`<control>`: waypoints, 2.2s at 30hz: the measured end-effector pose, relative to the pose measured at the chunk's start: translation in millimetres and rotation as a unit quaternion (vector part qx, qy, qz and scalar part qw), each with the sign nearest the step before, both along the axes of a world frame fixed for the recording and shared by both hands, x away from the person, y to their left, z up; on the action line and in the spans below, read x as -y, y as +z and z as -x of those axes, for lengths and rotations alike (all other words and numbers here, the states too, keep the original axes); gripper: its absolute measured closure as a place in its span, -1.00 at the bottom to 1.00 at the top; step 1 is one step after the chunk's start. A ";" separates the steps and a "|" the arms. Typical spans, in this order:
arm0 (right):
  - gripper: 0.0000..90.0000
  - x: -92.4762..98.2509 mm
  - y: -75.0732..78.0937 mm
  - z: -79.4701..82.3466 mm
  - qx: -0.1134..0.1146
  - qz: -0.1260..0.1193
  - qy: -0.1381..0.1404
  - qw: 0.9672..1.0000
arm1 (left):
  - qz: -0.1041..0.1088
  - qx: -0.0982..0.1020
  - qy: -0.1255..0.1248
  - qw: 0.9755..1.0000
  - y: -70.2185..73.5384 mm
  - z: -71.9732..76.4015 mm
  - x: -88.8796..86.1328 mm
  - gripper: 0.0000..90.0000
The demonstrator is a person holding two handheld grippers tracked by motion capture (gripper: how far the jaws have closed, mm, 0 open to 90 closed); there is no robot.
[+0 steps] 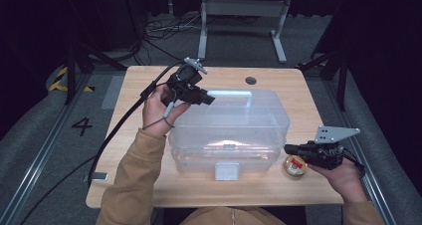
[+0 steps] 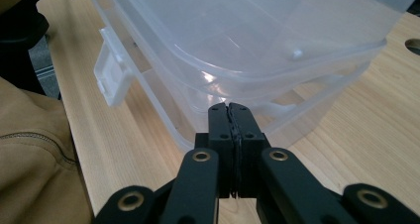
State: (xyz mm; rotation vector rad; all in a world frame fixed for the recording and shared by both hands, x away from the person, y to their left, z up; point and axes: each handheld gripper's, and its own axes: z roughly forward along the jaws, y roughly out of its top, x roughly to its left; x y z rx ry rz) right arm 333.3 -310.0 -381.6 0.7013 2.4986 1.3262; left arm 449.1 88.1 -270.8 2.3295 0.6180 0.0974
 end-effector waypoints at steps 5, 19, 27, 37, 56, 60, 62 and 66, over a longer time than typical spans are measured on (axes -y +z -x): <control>0.99 -2.3 -0.6 0.1 0.005 -0.003 0.002 1.000 | 0.000 0.004 0.001 1.000 -0.5 0.8 0.1 0.68; 1.00 -4.4 3.1 -3.2 -0.011 0.006 -0.015 1.000 | 0.041 0.011 0.004 0.999 3.9 8.3 -12.9 0.37; 1.00 -2.7 10.8 -6.0 0.003 -0.009 -0.015 1.000 | 0.058 0.044 0.034 0.997 14.4 26.3 -38.5 0.40; 1.00 -3.6 25.1 -14.2 0.022 -0.025 -0.014 0.999 | 0.079 0.053 0.060 0.994 24.8 51.3 -65.9 0.84; 1.00 -8.3 46.5 -38.3 0.039 -0.055 -0.025 0.997 | 0.088 0.056 0.078 0.991 32.1 100.1 -97.7 0.97; 1.00 -9.7 49.5 -45.4 0.038 -0.068 -0.030 0.997 | 0.083 0.042 0.075 0.993 26.3 103.9 -98.5 0.97; 1.00 -10.9 50.5 -48.3 0.037 -0.071 -0.033 0.996 | 0.071 0.039 0.075 0.994 23.3 105.8 -96.0 0.97; 1.00 -11.9 52.1 -51.1 0.040 -0.076 -0.036 0.996 | 0.070 0.031 0.065 0.995 18.4 105.7 -93.0 0.97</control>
